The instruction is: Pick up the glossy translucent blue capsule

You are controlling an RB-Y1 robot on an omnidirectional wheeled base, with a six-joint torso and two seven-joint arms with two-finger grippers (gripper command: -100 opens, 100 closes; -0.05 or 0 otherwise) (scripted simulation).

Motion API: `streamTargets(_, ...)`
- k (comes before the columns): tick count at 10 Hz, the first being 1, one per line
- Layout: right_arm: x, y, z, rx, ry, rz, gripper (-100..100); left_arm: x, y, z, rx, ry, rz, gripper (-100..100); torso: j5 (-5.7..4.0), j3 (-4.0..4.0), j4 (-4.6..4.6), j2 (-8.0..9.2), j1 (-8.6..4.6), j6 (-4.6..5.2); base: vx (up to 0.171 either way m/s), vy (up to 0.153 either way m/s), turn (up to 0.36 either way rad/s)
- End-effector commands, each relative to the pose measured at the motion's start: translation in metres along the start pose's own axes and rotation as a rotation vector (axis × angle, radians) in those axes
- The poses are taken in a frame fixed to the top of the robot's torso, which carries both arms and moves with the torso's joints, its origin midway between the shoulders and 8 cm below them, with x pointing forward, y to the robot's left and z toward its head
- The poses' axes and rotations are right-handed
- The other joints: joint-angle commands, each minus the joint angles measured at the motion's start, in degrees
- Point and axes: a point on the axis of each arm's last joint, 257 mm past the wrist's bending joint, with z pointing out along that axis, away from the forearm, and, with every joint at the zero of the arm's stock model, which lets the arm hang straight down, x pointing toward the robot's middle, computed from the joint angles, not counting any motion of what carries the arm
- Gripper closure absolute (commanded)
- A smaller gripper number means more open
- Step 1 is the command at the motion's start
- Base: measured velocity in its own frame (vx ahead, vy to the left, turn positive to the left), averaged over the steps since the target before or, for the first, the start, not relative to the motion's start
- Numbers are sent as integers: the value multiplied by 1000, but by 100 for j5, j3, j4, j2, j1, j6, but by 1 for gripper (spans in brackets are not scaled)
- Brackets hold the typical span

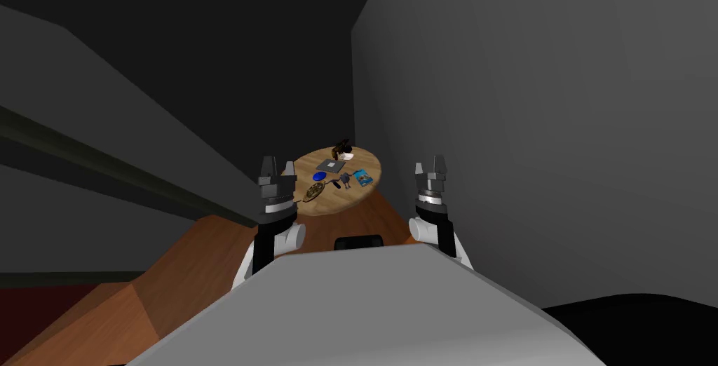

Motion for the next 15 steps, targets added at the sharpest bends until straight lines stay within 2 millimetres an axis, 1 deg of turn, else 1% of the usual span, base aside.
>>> streamTargets(1,0,0,0,0,0,0,0,1,7,-4,-24,25,3,-100,0,0,0,0,0,0,-16,-8,-94)
streamTargets(4,0,0,0,0,0,0,0,-3,35,-19,-118,76,3,-100,0,10,4,19,-2,2,-47,-9,-156)
streamTargets(7,0,0,0,0,0,0,0,-17,73,-46,-264,112,-8,-100,0,12,4,21,2,3,-48,-4,-239)
streamTargets(8,0,0,0,0,0,0,0,-17,73,-46,-264,117,-6,-100,1,13,5,23,4,1,-37,1,-94)
streamTargets(10,0,0,0,0,0,0,0,-32,100,-70,-379,130,-16,-100,1,9,4,15,4,1,-43,-3,-240)
streamTargets(11,0,0,0,0,0,0,0,-31,100,-70,-379,133,-15,-100,1,12,4,20,3,3,-41,2,-116)
streamTargets(14,0,0,0,0,0,0,0,-61,139,-113,-569,131,-29,-100,1,12,5,21,6,2,-55,-3,-275)
streamTargets(15,0,0,0,0,0,0,0,-60,139,-113,-569,139,-26,-100,1,15,6,26,7,1,-53,1,-139)
